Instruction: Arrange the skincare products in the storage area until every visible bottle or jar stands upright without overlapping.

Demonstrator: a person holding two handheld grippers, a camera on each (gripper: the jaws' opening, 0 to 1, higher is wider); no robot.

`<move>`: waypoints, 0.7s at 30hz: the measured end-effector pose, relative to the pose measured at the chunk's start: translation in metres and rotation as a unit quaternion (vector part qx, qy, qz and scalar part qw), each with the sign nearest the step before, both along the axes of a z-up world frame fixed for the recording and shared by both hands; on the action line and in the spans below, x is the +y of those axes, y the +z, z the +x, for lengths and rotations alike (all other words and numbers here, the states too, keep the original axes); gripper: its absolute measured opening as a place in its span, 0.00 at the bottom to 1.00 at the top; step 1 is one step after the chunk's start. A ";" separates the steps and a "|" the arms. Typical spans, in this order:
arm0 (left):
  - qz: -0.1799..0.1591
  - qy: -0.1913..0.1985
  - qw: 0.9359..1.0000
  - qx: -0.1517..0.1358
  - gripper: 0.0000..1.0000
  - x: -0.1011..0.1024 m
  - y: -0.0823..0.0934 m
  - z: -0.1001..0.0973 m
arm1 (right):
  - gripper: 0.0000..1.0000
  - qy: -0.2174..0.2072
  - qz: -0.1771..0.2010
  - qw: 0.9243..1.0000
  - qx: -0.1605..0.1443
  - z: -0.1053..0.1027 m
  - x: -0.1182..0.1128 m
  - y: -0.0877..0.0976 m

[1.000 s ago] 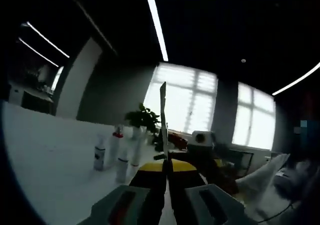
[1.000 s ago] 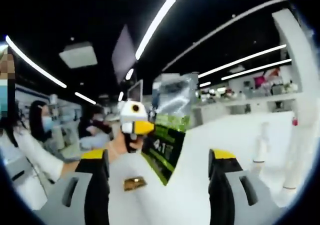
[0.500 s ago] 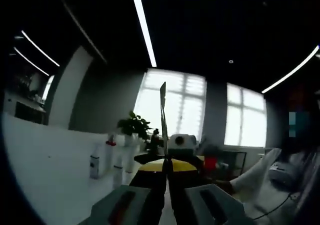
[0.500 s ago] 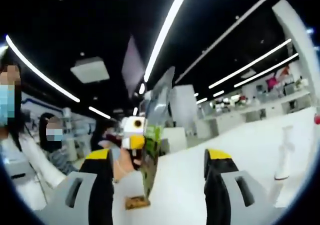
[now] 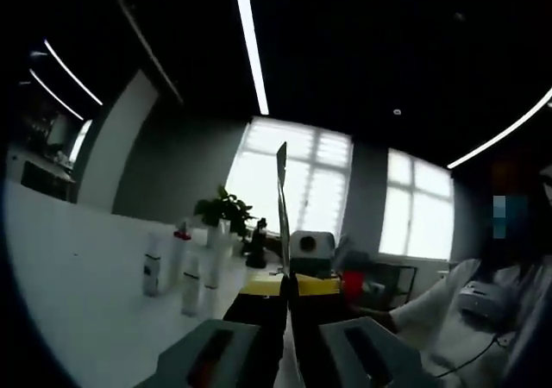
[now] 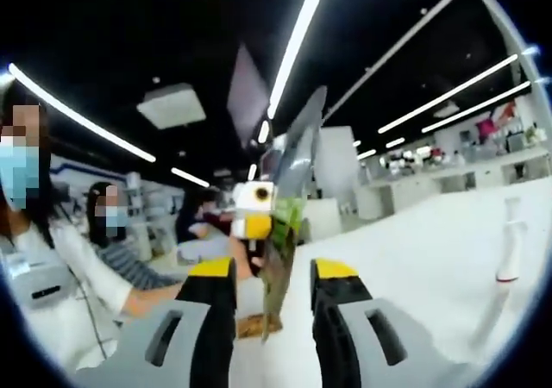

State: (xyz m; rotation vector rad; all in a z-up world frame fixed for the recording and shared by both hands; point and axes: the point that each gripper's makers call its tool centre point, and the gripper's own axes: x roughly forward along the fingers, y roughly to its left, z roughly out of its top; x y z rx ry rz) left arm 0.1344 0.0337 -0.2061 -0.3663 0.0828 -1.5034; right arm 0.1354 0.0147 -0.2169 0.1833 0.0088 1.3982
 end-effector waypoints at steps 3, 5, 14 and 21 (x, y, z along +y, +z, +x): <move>0.001 -0.002 1.000 0.002 0.00 -0.001 -0.001 0.001 | 0.02 -0.001 0.001 1.000 0.001 0.000 -0.001 0.000; -0.006 -0.014 1.000 0.008 0.01 -0.002 -0.001 0.001 | 0.01 -0.015 0.001 1.000 0.001 0.004 -0.004 -0.001; -0.001 -0.003 0.999 0.036 0.10 -0.006 -0.016 0.011 | 0.00 -0.041 -0.030 0.999 0.019 0.015 -0.015 -0.021; 0.059 0.001 0.998 0.017 0.13 -0.016 -0.038 0.006 | 0.00 -0.031 -0.040 0.998 0.047 0.013 -0.015 -0.028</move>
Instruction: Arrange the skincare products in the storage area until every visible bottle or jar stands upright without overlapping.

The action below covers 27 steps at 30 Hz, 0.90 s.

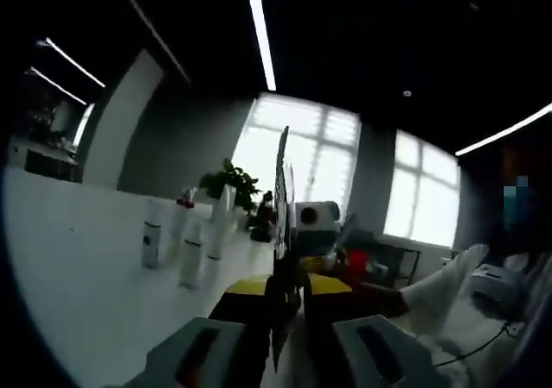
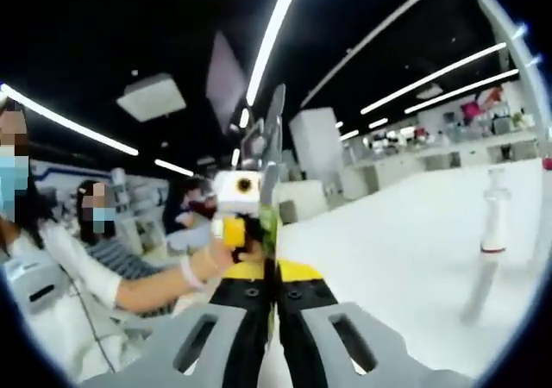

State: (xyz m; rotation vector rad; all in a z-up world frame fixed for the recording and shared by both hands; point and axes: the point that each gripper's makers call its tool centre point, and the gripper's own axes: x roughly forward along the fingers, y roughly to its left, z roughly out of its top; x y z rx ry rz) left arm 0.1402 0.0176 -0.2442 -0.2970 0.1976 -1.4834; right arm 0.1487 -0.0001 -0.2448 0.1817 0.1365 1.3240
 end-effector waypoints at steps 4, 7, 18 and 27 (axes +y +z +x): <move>0.009 0.002 1.000 0.006 0.13 0.000 -0.006 0.003 | 0.00 -0.007 0.031 0.999 0.012 0.004 -0.009 0.011; -0.002 0.001 1.000 0.022 0.11 0.002 -0.004 0.008 | 0.00 -0.016 0.038 0.999 0.012 0.006 -0.012 0.014; -0.005 -0.002 0.999 0.035 0.02 0.004 -0.005 0.006 | 0.00 -0.012 0.047 0.999 0.021 0.008 -0.010 0.016; -0.011 0.011 0.996 0.092 0.00 0.009 -0.006 0.016 | 0.07 -0.068 0.034 0.996 -0.054 0.025 -0.012 0.018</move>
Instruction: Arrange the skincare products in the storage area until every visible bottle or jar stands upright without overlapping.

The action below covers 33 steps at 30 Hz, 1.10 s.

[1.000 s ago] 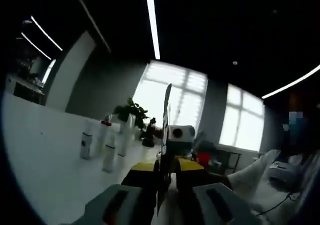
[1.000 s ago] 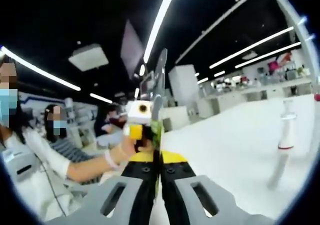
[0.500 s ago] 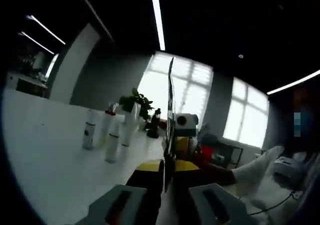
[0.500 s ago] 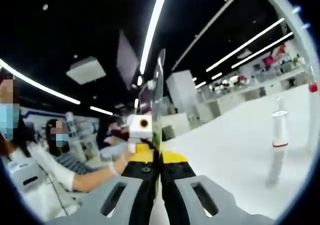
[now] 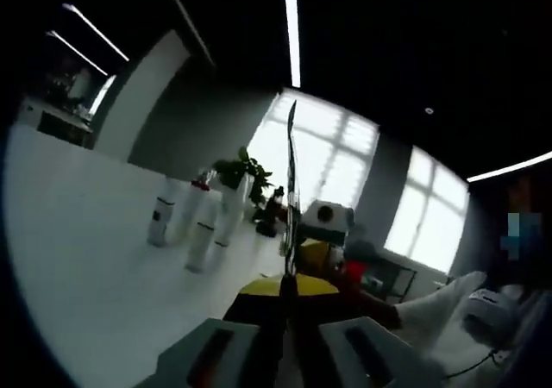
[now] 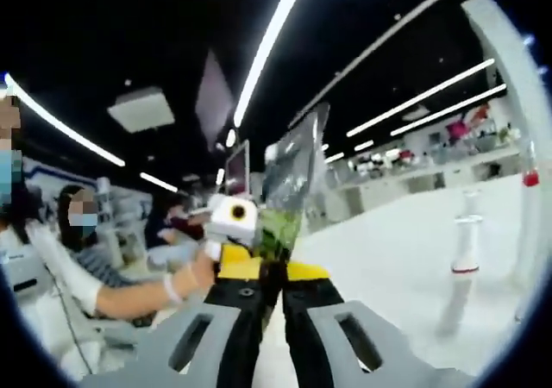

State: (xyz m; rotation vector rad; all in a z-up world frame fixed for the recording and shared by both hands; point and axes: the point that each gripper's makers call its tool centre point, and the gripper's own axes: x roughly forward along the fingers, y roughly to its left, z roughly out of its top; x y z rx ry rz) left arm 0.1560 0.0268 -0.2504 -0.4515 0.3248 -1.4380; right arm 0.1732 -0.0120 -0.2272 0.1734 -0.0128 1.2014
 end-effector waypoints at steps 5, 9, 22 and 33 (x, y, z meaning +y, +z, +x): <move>-0.022 0.020 0.999 0.027 0.00 0.010 0.003 0.012 | 0.09 -0.041 -0.012 0.998 -0.037 0.015 -0.006 0.000; -0.031 0.028 0.999 0.033 0.00 0.012 0.005 0.015 | 0.09 -0.057 -0.019 0.997 -0.057 0.020 -0.009 0.001; -0.086 0.081 0.988 0.097 0.00 0.028 0.005 0.035 | 0.01 -0.129 -0.033 0.985 -0.111 0.041 -0.026 0.007; -0.028 0.158 0.978 0.131 0.00 0.035 -0.023 0.052 | 0.16 -0.086 -0.086 0.990 -0.078 0.034 -0.003 -0.023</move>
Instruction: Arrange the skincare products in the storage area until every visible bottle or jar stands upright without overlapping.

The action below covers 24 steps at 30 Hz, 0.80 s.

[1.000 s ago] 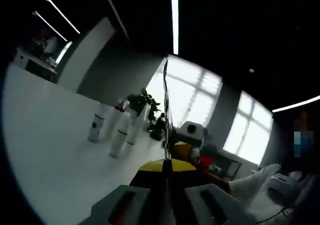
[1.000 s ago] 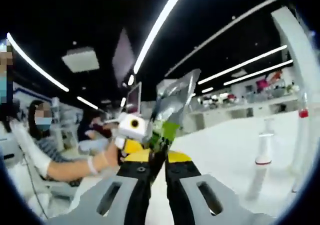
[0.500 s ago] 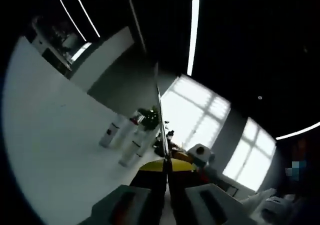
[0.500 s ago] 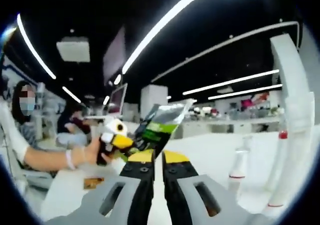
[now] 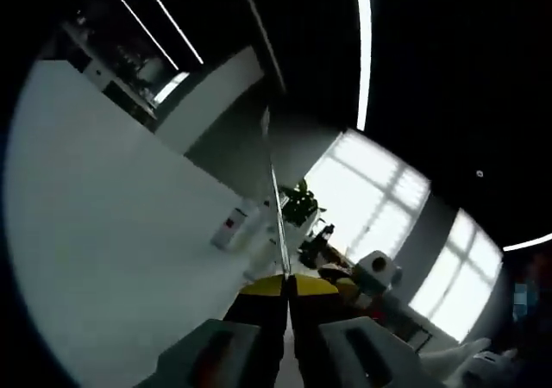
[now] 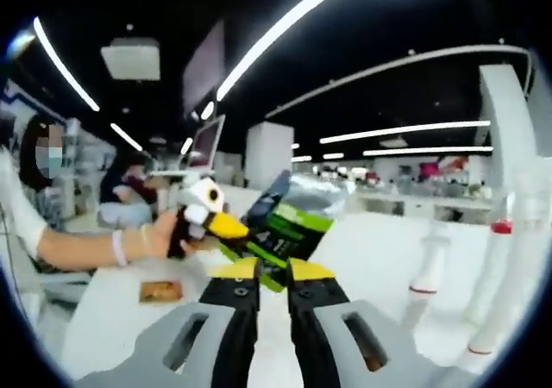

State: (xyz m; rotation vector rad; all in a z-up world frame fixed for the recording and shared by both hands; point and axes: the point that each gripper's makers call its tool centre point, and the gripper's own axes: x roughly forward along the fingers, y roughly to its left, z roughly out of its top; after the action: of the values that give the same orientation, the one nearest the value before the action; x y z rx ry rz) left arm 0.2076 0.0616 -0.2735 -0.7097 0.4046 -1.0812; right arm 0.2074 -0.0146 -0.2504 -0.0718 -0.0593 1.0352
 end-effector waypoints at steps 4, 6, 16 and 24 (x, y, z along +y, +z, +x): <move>0.002 0.012 1.000 0.013 0.00 0.003 -0.003 0.002 | 0.43 0.027 0.016 0.999 0.037 -0.012 0.009 -0.005; -0.003 0.017 0.999 0.027 0.00 0.004 -0.005 0.002 | 0.55 0.027 0.014 0.999 0.043 -0.013 0.012 -0.008; -0.019 0.017 0.993 0.119 0.00 -0.005 -0.005 -0.002 | 0.78 0.016 0.016 0.999 0.036 -0.023 0.017 -0.012; -0.009 0.015 0.987 0.158 0.00 0.007 0.028 -0.001 | 0.86 0.015 0.016 0.999 0.034 -0.011 0.016 -0.009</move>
State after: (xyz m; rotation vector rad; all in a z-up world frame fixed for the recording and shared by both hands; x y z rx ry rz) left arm 0.2063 0.0684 -0.2453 -0.9037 0.6541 -0.9463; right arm 0.1961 0.0018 -0.2597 -0.0064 -0.0159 1.0660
